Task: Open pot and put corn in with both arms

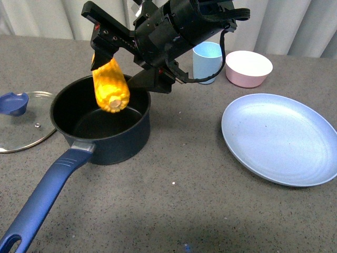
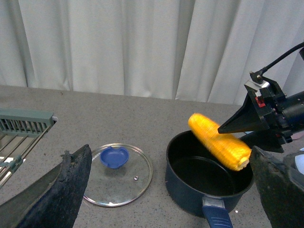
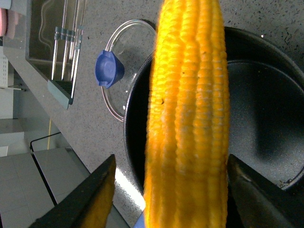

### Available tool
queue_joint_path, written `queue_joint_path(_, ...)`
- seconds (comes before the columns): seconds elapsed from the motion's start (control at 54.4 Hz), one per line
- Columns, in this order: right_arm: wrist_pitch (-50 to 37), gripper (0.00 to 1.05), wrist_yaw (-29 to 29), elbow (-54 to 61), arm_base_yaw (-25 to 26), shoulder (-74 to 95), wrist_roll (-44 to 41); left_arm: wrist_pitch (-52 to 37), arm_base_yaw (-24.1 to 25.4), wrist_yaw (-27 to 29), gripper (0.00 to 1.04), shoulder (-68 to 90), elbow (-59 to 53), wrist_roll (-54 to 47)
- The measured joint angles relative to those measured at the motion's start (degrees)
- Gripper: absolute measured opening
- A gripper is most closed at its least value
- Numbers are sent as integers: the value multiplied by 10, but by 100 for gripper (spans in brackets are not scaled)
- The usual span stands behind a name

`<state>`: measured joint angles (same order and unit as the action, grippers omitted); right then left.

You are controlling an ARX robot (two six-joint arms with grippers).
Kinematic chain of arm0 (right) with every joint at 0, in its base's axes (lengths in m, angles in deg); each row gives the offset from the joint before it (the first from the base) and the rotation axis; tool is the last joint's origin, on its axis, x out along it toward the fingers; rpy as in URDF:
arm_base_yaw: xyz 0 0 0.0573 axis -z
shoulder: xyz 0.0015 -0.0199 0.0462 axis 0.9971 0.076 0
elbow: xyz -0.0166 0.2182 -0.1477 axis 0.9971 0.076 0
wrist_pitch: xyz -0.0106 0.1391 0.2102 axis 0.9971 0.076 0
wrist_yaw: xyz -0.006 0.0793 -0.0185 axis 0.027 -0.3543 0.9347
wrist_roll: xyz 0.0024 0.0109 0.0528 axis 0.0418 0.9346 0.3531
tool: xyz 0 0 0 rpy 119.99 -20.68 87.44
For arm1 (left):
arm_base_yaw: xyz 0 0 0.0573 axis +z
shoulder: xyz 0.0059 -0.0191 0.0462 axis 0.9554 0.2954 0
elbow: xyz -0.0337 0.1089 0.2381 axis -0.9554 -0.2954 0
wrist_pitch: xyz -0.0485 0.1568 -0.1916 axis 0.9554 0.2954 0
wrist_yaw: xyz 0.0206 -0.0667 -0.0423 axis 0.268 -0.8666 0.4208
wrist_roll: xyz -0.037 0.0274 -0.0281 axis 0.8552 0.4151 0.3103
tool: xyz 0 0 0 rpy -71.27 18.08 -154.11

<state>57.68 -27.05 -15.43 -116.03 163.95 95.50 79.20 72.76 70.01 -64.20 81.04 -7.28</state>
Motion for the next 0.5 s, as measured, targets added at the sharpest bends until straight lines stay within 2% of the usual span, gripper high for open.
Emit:
queue_joint_path(0.092,-3,92,9,3,0,-1,-9,0,0,0,98,0,0,0)
queue_joint_path(0.147,-9,98,20,11,1,-3,-12,0,0,0,98,0,0,0)
queue_joint_path(0.294,-81,96,110,83,12,-55,-26,0,0,0,98,0,0,0)
queue_joint_path(0.496,-200,96,313,247,47,-224,-103,0,0,0,98,0,0,0)
